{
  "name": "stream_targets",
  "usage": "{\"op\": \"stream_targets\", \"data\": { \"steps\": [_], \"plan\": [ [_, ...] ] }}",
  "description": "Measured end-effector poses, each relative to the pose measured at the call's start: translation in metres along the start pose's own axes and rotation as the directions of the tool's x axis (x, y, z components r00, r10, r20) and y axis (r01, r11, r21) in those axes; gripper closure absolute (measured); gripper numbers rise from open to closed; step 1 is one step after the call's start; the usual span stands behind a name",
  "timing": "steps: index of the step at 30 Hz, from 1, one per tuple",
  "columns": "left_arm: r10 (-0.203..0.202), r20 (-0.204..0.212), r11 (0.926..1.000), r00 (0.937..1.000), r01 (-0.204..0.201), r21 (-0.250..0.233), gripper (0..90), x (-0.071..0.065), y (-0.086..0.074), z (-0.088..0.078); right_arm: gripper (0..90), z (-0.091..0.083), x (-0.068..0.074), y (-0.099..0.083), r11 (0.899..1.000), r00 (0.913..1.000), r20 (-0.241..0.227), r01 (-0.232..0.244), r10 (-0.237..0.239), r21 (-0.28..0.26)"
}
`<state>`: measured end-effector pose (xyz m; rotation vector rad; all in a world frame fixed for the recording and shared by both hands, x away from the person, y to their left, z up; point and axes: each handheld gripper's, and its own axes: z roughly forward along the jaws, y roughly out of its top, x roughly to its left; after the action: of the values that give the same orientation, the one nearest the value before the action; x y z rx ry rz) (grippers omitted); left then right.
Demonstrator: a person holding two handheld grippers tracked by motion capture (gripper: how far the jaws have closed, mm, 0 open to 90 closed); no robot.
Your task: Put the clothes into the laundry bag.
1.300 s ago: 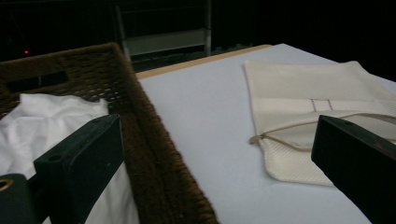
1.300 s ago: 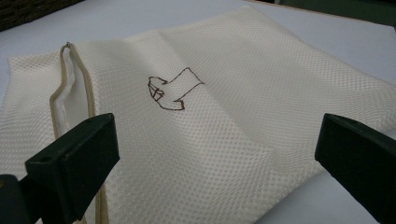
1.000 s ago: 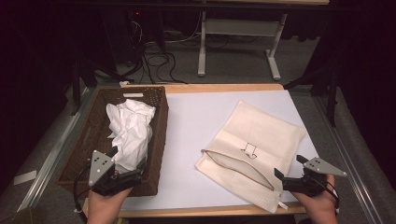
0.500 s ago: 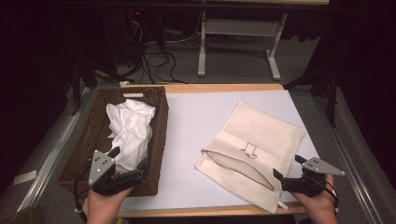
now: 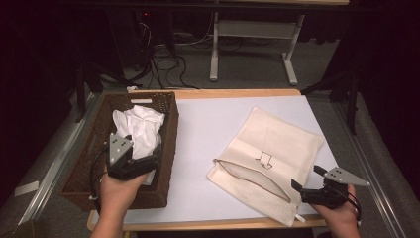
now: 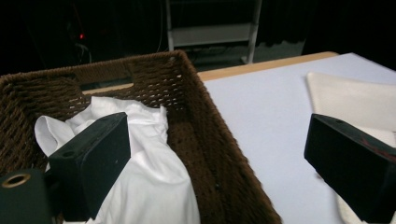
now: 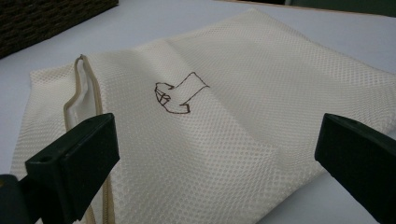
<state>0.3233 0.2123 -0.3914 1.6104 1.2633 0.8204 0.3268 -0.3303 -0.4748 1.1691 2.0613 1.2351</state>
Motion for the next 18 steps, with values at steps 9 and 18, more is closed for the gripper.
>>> {"op": "stream_targets", "data": {
  "steps": [9, 18],
  "plan": [
    [-0.071, -0.005, 0.9872, 0.9975, 0.071, 0.143, 4.1, 0.024, 0.016, 0.060, 0.7, 0.001, -0.001, -0.001, 1.000, 1.0000, -0.001, -0.009, 0.009, 0.007],
    [-0.077, -0.117, 0.9423, 0.9902, 0.110, 0.316, 5.1, 0.055, 0.008, 0.091, 1.5, 0.002, -0.001, -0.001, 1.000, 1.0000, -0.003, -0.006, 0.006, 0.014]
  ]
}}
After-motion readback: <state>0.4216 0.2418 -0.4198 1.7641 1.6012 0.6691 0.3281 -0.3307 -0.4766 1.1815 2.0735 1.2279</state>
